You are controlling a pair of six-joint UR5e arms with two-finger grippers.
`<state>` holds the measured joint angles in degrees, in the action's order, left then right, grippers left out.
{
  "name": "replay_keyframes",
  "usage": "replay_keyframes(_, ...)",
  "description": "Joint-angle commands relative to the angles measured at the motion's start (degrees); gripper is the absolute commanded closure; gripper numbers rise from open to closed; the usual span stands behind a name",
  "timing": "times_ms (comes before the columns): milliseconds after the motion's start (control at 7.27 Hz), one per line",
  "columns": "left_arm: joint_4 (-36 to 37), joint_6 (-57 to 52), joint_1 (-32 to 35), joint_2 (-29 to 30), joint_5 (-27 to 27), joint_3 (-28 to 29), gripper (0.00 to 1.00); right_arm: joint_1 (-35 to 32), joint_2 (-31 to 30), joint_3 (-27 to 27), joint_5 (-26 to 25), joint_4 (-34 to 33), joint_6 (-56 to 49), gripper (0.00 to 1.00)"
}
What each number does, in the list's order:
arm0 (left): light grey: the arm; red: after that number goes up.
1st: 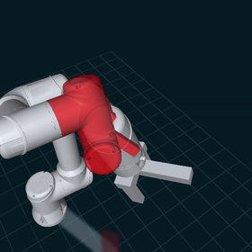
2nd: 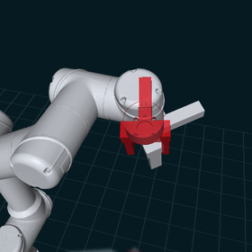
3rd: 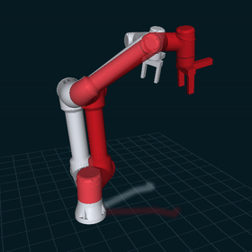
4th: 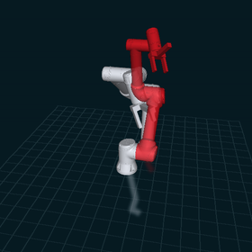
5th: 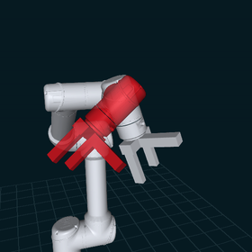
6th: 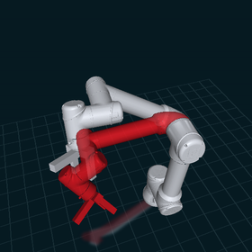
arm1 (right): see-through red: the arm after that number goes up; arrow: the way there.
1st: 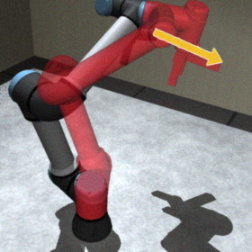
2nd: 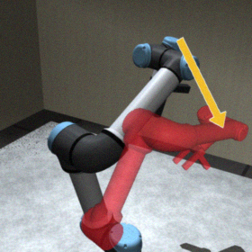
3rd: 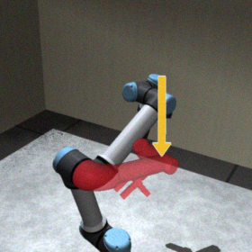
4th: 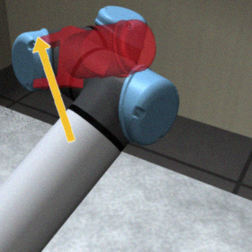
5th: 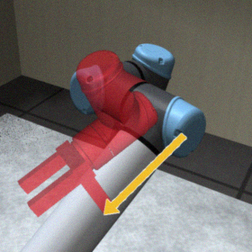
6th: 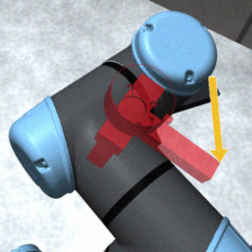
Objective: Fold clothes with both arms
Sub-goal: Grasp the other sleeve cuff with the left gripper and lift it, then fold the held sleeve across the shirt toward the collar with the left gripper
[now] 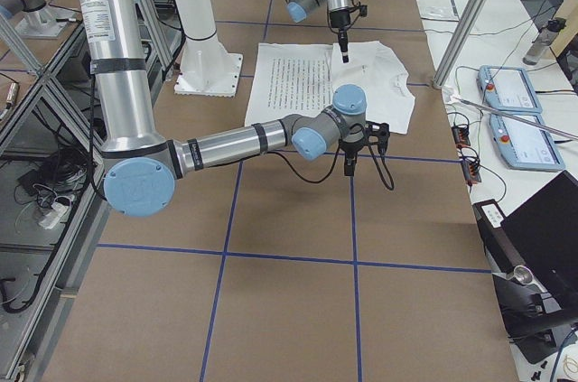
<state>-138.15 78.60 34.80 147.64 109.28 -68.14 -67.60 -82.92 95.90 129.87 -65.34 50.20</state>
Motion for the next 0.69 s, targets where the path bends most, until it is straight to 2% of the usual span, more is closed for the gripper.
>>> replay_keyframes(0, -2.56, 0.94, -4.81, 3.96, -5.47, 5.82, 1.0, -0.86, -0.48, 0.16, 1.61, 0.04, -0.01, 0.01)
replay_keyframes(138, -2.82, 0.94, -6.05, 5.01, -7.83, 7.39, 1.0, -0.87, -1.18, 0.25, 1.62, 0.04, -0.01, 0.01)
replay_keyframes(275, -5.0, 0.94, -6.41, 7.29, -9.16, 11.59, 1.0, -0.87, -1.19, 0.25, 1.79, 0.13, -0.01, 0.01)
replay_keyframes(550, -6.34, 1.03, -6.5, 8.28, -11.18, 14.26, 1.0, -0.87, -1.36, 0.34, 2.32, 0.13, 0.07, 0.01)
